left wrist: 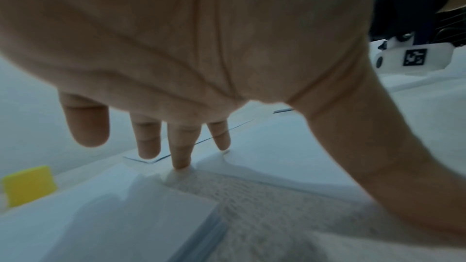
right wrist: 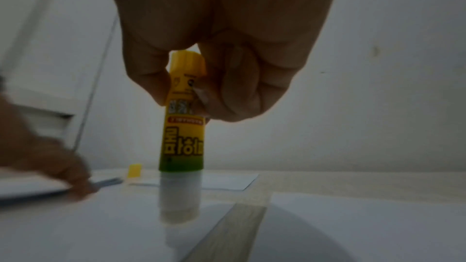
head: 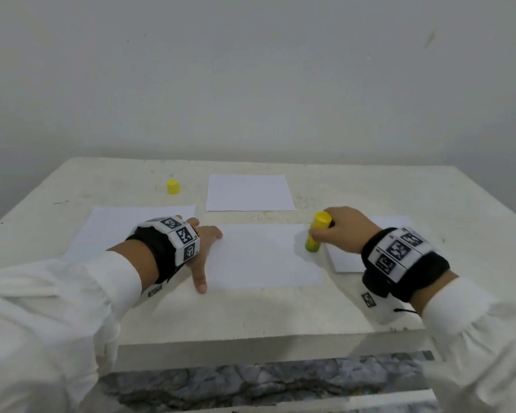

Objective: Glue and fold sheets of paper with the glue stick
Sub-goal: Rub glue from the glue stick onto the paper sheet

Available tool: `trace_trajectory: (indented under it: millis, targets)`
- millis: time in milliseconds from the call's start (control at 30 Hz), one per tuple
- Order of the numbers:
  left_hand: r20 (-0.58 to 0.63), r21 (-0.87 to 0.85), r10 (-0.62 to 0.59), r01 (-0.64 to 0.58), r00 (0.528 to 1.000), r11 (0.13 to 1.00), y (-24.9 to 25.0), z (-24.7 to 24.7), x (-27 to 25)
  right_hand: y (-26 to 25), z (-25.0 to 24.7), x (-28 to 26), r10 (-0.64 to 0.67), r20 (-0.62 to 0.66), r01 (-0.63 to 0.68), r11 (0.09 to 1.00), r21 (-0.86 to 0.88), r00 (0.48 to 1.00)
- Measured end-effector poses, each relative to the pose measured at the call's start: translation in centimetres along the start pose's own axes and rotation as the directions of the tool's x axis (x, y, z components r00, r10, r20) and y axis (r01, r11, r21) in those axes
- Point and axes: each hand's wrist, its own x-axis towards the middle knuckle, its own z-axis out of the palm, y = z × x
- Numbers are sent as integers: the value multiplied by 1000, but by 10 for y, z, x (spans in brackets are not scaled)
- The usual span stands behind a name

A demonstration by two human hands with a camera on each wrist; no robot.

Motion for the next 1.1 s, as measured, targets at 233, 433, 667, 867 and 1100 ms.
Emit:
trace_trajectory:
  millis: [233,433,667,867,1100]
  targets:
    - [-14,61,27,-26,1000,998,9,-8,-1,-7,0,59,97,-44,-98,995,-11,994]
    - [-179,-11,64,-67,982,998,40,-39,10,-3,9,69,98,-40,-98,995,0,994]
    - [-140,-111,172,-188,975,976,114,-45,33,0,8,69,42,-16,-42,999,-14,999]
    - [-129,-116,143,-158,981,981,115,-45,35,7,4,41,-58,54,60,998,-25,997]
    - [-107,-119,130,-143,986,983,117,-48,33,17,1,-11,-122,167,124,992,-1,978]
